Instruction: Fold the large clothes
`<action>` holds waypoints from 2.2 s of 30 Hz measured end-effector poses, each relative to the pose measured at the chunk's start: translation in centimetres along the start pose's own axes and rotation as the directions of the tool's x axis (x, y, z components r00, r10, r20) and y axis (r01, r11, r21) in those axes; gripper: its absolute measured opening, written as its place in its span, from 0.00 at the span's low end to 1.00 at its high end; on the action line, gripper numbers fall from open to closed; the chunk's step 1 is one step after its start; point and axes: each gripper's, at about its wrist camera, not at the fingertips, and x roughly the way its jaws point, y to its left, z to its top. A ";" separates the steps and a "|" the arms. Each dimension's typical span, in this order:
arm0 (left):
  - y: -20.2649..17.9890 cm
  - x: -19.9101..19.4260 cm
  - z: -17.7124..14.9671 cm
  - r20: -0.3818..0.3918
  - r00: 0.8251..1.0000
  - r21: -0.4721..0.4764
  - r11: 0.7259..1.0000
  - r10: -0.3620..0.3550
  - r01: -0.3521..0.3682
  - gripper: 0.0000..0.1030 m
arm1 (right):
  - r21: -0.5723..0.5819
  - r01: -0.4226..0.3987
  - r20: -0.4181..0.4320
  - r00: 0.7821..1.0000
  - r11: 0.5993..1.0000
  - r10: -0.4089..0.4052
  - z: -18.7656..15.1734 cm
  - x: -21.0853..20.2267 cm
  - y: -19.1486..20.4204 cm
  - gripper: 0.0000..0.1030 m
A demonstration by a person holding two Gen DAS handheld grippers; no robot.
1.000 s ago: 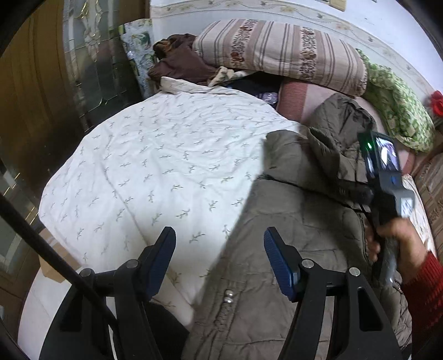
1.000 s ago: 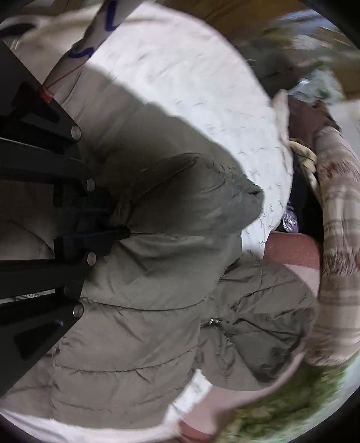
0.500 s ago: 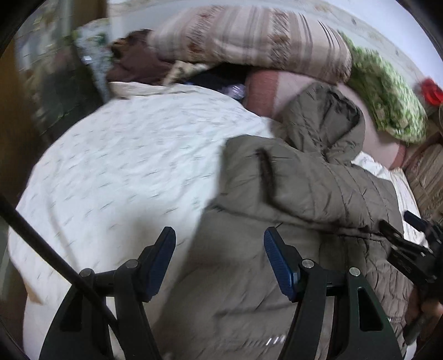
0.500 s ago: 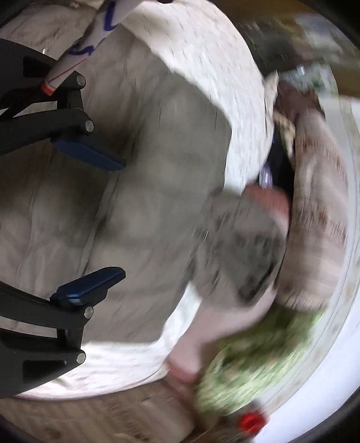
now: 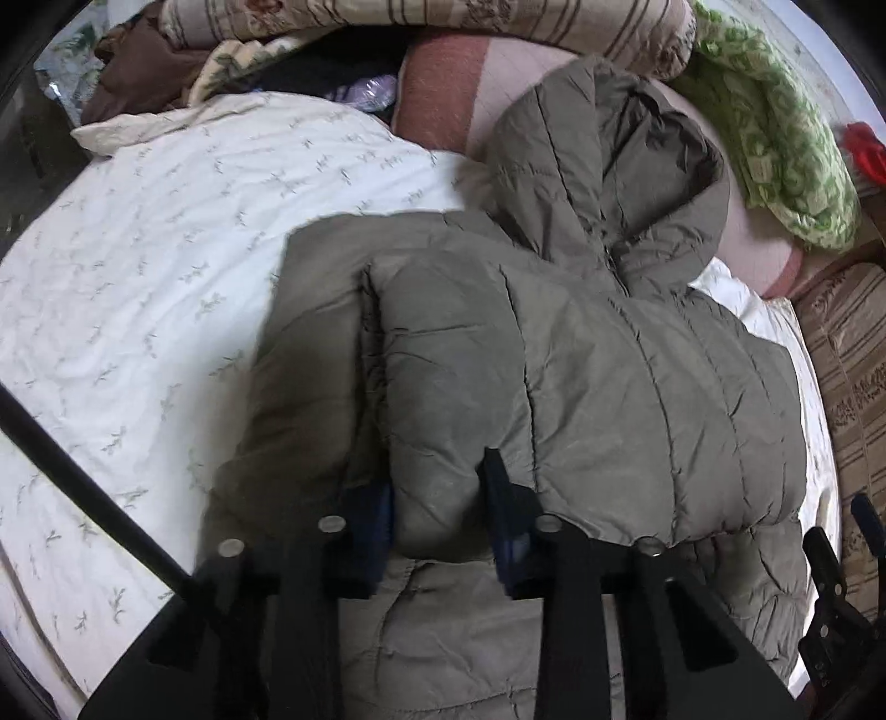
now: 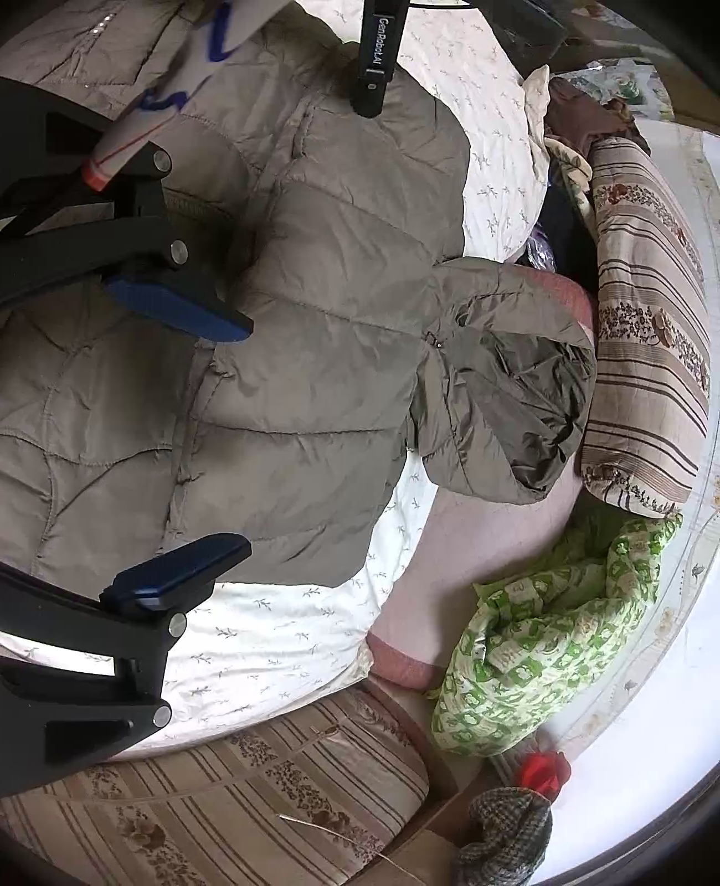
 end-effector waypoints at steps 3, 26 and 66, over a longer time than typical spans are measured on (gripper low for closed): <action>0.9 0.1 -0.3 0.004 1.000 -0.017 0.999 0.030 -0.029 0.27 | 0.003 0.000 -0.004 1.000 1.000 0.000 -0.2 -0.4 0.0 0.74; -1.9 -13.8 -9.7 0.285 0.918 0.130 0.938 0.274 -0.321 0.60 | 0.047 0.037 -0.062 0.998 0.998 -0.034 -1.9 -4.9 -0.7 0.77; 2.5 -1.5 -5.2 0.149 0.983 0.088 0.988 0.109 -0.123 0.61 | 0.371 -0.330 0.056 0.941 0.868 0.334 20.2 9.7 -1.8 0.80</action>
